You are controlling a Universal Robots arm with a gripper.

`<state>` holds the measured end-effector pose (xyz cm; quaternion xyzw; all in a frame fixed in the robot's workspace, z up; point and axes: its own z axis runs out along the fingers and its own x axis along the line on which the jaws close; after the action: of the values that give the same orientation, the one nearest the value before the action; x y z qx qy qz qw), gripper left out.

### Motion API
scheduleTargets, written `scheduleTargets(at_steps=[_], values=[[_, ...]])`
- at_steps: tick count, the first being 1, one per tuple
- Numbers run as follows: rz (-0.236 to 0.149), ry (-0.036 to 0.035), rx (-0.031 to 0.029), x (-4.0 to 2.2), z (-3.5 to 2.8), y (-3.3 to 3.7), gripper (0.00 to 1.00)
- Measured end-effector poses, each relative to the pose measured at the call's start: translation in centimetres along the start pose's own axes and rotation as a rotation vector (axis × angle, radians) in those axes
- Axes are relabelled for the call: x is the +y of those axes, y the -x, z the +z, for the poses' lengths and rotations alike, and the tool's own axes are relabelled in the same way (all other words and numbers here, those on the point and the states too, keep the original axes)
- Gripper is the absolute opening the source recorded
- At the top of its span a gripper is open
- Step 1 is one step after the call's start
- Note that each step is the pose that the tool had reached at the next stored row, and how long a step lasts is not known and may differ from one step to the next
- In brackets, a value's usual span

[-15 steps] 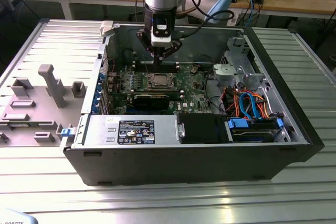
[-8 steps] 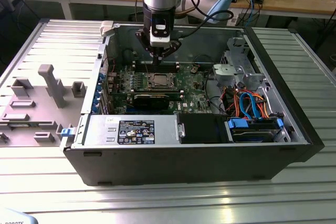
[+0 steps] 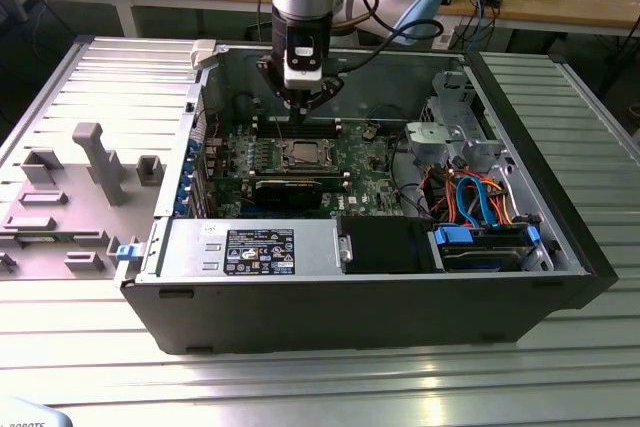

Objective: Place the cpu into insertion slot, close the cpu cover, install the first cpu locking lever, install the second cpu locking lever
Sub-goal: 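Install the first cpu locking lever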

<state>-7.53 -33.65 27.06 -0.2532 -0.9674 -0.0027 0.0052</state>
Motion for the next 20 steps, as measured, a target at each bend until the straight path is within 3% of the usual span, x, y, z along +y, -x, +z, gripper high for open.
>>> scheduleTargets(at_steps=[7,11,12,14,15,20], values=[[-0.004,0.0005,0.0001,-0.17,0.0,-0.3,0.11],[-0.061,0.0004,-0.0008,-0.24,0.01,-0.42,0.11],[-0.061,0.0027,-0.0054,-0.46,0.02,-0.8,0.11],[-0.062,0.0114,-0.022,-0.76,0.03,-1.35,0.11],[-0.062,0.0142,-0.0272,-0.82,0.04,-1.45,0.11],[-0.069,0.0155,-0.0297,-0.84,0.04,-1.48,0.11]])
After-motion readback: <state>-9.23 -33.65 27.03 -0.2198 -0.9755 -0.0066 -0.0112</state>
